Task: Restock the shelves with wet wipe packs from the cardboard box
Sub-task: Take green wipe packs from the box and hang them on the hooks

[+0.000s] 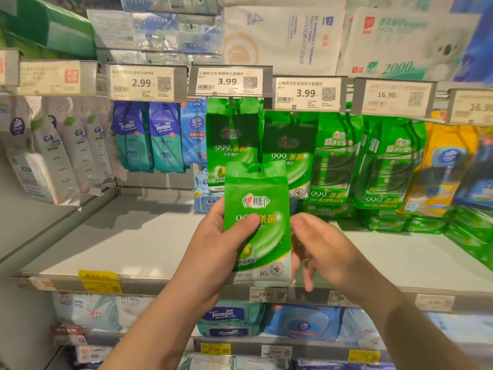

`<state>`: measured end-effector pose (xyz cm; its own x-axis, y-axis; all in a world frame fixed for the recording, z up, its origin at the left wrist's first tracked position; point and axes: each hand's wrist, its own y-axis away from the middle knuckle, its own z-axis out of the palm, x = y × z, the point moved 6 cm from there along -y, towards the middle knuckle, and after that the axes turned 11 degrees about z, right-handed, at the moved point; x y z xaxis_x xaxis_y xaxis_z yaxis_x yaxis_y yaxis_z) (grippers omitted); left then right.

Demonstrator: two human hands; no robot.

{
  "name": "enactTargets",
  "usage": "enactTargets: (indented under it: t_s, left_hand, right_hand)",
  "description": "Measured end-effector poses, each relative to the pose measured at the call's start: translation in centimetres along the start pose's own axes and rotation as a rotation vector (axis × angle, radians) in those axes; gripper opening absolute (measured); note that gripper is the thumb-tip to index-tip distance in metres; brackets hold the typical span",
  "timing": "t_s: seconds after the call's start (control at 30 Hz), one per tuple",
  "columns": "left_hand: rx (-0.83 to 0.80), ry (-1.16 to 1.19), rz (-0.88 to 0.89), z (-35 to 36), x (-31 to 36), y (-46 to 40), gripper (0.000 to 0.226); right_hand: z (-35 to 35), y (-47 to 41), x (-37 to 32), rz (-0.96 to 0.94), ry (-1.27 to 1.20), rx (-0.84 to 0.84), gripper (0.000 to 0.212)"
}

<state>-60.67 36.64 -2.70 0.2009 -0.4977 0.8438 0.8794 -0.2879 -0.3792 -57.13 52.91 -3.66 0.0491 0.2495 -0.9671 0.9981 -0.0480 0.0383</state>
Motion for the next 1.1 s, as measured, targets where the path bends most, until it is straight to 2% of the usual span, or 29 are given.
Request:
enactTargets:
  t_s: [0.03,0.13,0.17,0.37,0.43,0.6,0.83,1.1]
  left_hand:
    - [-0.006,-0.003,0.009,0.3,0.1,-0.2,0.033]
    - [-0.037,-0.031,0.028,1.1,0.0,-0.7,0.033]
    - [-0.044,-0.039,0.026,1.3,-0.1,-0.8,0.033]
    - [-0.069,-0.067,-0.026,1.2,-0.5,-0.9,0.025]
    - [-0.094,-0.116,-0.007,1.0,-0.5,-0.8,0.016]
    - [-0.126,-0.201,0.103,1.3,-0.1,-1.5,0.024]
    - [-0.142,-0.204,0.18,1.9,0.9,-2.5,0.027]
    - [-0.143,-0.19,0.196,2.5,1.2,-3.7,0.026]
  right_hand:
    - [0.3,0.2,0.0,0.002,0.052,-0.001,0.062]
    - [0.7,0.3,-0.1,-0.007,0.051,0.011,0.026]
    - [0.7,0.4,-0.1,-0.015,0.032,0.024,0.02]
    - [-1.0,1.3,-1.5,-0.103,-0.049,0.125,0.032]
    - [-1.6,1.6,-2.0,-0.115,-0.074,0.144,0.04]
    - [-2.6,1.3,-2.9,-0.178,-0.027,0.22,0.057]
    - [-3.5,0.4,-4.1,-0.249,-0.03,0.23,0.063]
    - [-3.9,-0.2,-5.0,-0.253,-0.125,0.221,0.038]
